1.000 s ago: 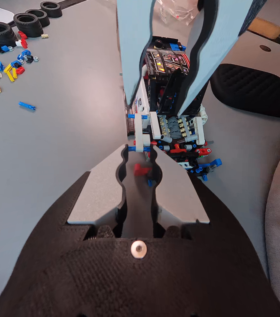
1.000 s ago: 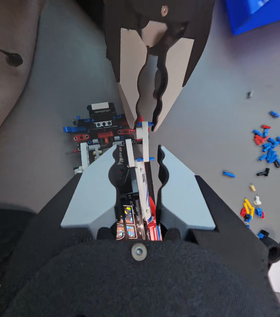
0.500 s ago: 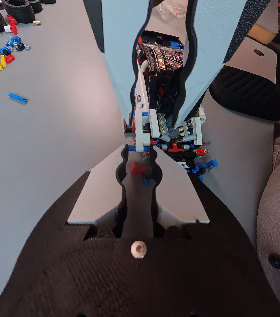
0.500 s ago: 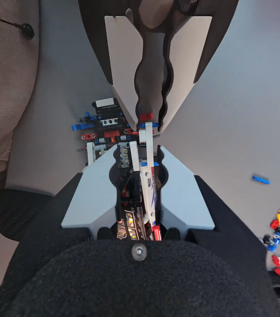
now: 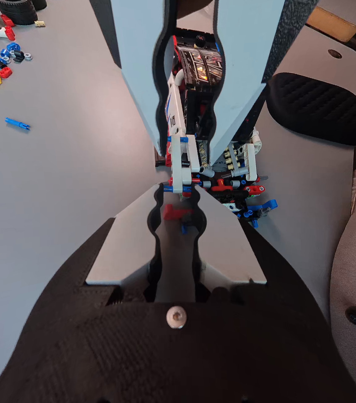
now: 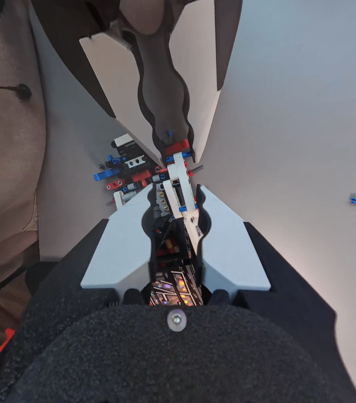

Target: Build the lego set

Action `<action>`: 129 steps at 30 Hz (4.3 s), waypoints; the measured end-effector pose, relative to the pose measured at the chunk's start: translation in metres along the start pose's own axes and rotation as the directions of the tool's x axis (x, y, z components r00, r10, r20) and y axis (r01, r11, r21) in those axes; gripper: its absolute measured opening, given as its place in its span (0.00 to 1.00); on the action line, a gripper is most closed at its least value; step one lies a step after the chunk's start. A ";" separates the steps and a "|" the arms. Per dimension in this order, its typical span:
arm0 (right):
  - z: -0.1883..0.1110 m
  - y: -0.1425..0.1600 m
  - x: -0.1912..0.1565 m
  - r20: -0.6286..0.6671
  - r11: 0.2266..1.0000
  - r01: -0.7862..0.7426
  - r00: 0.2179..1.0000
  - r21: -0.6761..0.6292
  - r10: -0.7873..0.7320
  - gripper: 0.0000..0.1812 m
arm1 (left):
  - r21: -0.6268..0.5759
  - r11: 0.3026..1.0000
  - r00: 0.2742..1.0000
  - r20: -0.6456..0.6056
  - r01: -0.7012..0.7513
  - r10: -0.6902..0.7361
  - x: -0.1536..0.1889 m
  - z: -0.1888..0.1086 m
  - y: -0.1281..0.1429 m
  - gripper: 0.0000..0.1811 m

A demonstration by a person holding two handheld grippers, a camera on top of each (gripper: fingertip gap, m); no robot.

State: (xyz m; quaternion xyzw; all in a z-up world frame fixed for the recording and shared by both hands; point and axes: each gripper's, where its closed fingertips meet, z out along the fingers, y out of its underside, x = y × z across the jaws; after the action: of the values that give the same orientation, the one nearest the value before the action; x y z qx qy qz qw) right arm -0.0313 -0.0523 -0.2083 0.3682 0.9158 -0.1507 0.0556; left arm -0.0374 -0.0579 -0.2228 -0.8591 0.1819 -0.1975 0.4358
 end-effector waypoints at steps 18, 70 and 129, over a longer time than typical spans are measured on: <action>-0.002 0.007 -0.001 -0.058 0.984 0.171 0.983 -0.059 -0.174 0.20 | -0.034 0.999 0.999 0.002 0.033 -0.033 -0.001 0.000 0.003 0.13; 0.012 0.020 -0.010 0.132 0.904 0.415 0.906 -0.101 -0.401 0.13 | -0.025 0.999 0.999 -0.019 0.028 -0.028 0.015 -0.001 0.005 0.13; 0.005 0.033 0.009 0.119 0.967 0.255 0.960 -0.013 -0.251 0.12 | -0.012 0.998 0.997 -0.039 0.062 -0.062 0.001 0.021 -0.008 0.18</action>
State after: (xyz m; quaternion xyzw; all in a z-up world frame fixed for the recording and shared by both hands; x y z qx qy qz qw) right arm -0.0148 -0.0257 -0.2225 0.2379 0.9525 -0.1649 0.0945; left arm -0.0252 -0.0403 -0.2275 -0.8625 0.1645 -0.2269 0.4213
